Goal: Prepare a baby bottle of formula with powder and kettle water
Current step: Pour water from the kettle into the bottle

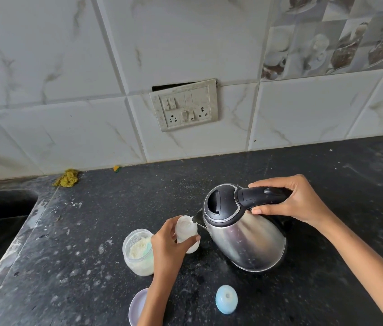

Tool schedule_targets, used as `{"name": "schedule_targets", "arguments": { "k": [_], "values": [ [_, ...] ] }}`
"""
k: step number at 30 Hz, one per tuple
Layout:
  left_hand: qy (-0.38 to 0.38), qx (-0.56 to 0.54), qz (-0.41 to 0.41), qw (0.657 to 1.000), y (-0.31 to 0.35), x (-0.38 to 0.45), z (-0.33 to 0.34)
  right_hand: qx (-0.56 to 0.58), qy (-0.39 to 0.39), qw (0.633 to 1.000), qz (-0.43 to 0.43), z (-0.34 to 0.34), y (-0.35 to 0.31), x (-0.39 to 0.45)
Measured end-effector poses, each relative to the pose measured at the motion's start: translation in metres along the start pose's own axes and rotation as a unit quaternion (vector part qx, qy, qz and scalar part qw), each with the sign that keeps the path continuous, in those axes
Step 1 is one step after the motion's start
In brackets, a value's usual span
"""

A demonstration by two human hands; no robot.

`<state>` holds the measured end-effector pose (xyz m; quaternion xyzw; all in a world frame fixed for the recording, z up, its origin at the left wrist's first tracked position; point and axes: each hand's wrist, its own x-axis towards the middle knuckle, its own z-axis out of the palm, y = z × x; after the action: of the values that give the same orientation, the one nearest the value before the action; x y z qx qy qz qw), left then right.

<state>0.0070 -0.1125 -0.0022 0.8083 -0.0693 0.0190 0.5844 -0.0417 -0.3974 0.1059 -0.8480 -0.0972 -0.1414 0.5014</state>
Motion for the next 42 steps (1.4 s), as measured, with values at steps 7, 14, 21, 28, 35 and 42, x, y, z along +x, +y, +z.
{"name": "schedule_targets", "arguments": {
  "k": [7,14,21,28,35,42],
  "values": [
    [-0.020,0.003,0.011,1.000,0.012,-0.001,0.011,0.063,0.119,0.990,0.030,0.006,0.016,-0.033],
    [-0.024,0.002,0.008,1.000,0.008,-0.012,0.011,0.093,0.206,0.972,0.057,0.017,0.032,-0.056],
    [-0.015,0.004,-0.011,1.000,-0.002,-0.026,0.006,0.096,0.209,0.971,0.071,0.021,0.042,-0.070],
    [-0.009,0.011,-0.018,1.000,-0.006,-0.048,0.001,-0.034,0.196,0.979,0.036,0.021,0.034,-0.079],
    [0.006,0.024,-0.032,0.999,-0.009,-0.079,-0.008,-0.218,0.396,0.889,-0.071,0.073,0.014,-0.124],
    [-0.005,0.043,-0.042,0.998,-0.024,-0.086,-0.022,-0.135,0.215,0.965,-0.067,0.148,0.001,-0.131]
  ]
}}
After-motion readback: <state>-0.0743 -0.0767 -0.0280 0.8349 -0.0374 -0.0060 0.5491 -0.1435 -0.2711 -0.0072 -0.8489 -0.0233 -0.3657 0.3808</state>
